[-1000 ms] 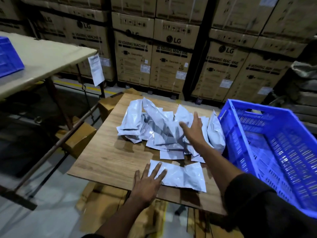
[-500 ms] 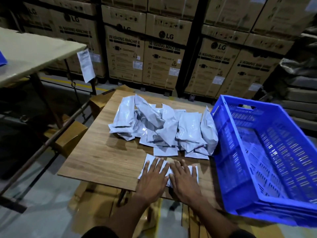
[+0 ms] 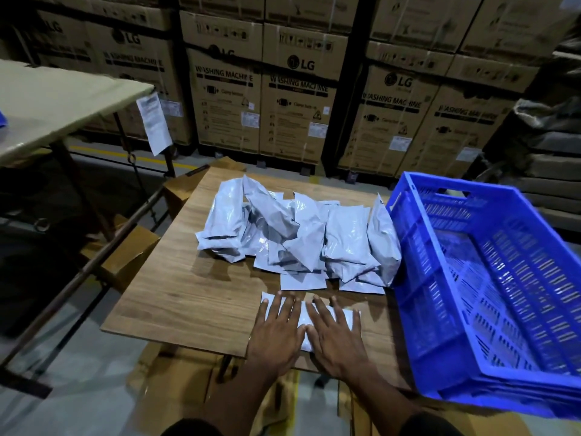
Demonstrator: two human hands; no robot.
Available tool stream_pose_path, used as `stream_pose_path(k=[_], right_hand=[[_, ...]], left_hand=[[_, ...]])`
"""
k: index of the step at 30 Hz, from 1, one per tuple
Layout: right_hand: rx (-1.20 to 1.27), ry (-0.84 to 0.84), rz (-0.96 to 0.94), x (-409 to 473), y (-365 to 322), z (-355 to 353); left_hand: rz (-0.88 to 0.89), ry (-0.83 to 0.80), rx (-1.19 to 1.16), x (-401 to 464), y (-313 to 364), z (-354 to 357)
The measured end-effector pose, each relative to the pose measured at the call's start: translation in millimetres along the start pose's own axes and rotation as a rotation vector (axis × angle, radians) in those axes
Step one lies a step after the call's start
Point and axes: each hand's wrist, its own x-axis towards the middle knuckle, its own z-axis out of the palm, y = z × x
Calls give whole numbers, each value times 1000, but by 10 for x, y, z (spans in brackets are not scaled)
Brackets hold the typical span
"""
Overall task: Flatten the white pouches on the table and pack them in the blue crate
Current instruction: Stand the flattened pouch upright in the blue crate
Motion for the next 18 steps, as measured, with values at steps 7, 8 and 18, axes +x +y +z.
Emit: stream_pose_path(k=[7, 8, 18], right_hand=[[-24, 43, -6, -36, 9, 127], [-35, 42, -11, -35, 13, 134], [-13, 69, -1, -50, 21, 169]], left_hand=[[6, 33, -13, -67, 2, 57], [5, 34, -13, -65, 4, 52], [-1, 15, -7, -76, 20, 44]])
